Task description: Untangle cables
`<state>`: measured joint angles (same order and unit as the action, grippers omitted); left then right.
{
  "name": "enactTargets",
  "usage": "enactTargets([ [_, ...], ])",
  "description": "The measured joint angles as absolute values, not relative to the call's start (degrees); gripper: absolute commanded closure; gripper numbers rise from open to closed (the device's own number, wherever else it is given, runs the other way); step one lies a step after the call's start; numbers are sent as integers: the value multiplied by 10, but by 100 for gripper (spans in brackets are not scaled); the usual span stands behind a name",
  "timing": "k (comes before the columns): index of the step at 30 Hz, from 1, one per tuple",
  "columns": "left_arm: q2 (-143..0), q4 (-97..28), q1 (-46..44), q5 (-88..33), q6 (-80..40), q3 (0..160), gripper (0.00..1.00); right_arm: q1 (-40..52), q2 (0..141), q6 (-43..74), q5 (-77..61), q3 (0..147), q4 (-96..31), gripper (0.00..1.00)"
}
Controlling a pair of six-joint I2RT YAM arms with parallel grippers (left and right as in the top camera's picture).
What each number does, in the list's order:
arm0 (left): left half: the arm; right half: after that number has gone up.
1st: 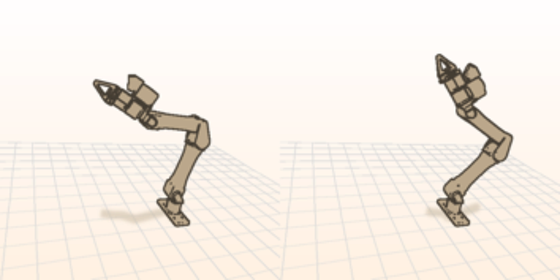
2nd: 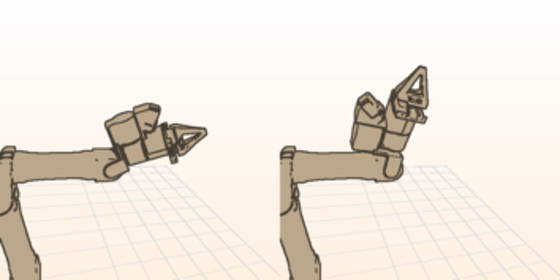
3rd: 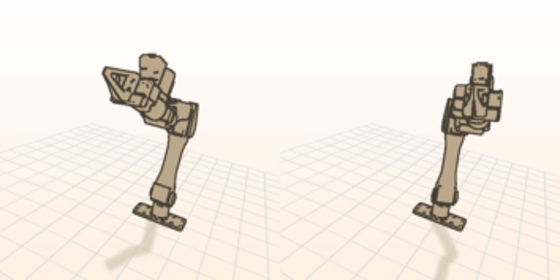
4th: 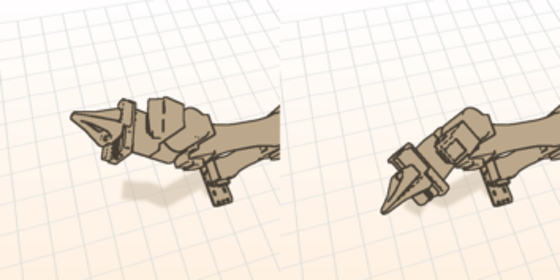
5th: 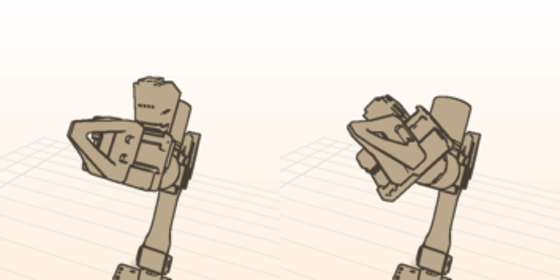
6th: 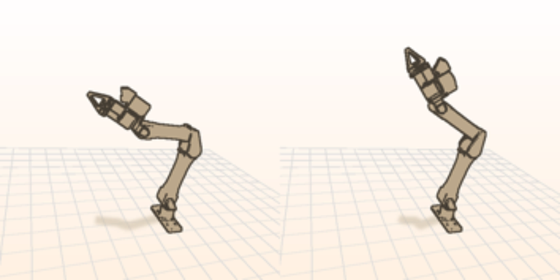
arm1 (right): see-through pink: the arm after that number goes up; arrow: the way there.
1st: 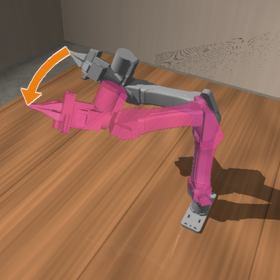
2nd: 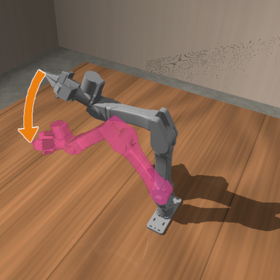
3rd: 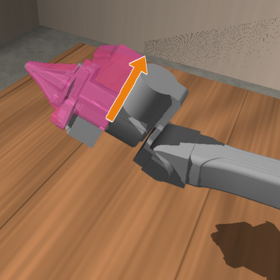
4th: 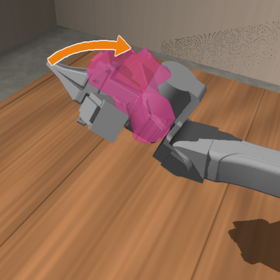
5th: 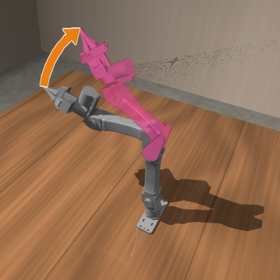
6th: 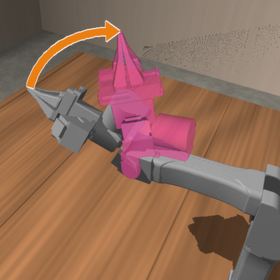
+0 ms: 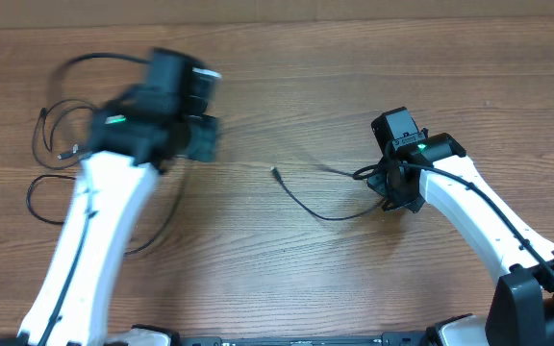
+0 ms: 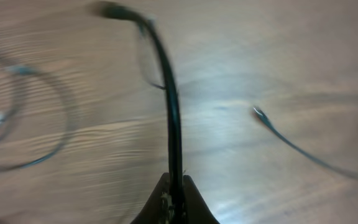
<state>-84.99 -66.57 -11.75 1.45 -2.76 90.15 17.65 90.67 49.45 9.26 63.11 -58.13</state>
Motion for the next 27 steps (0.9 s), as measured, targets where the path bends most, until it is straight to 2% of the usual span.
enactTargets([
  [6, -827, -633, 46, 23, -28, 901, 96, 176, 907, 494, 92, 631, -581, 96],
  [13, -827, -469, 199, 60, -59, 901, 96, 176, 907, 495, 92, 631, -583, 96],
  [19, -827, -363, 280, 75, -92, 901, 96, 176, 907, 495, 92, 631, -583, 96],
  [24, -827, -346, 314, 126, -135, 901, 96, 176, 907, 495, 92, 631, -581, 96],
  [26, -828, -346, 320, 139, -144, 901, 88, 176, 907, 495, 92, 631, -581, 96],
  [27, -830, -347, 322, 145, -147, 901, 75, 176, 907, 495, 92, 631, -581, 96],
])
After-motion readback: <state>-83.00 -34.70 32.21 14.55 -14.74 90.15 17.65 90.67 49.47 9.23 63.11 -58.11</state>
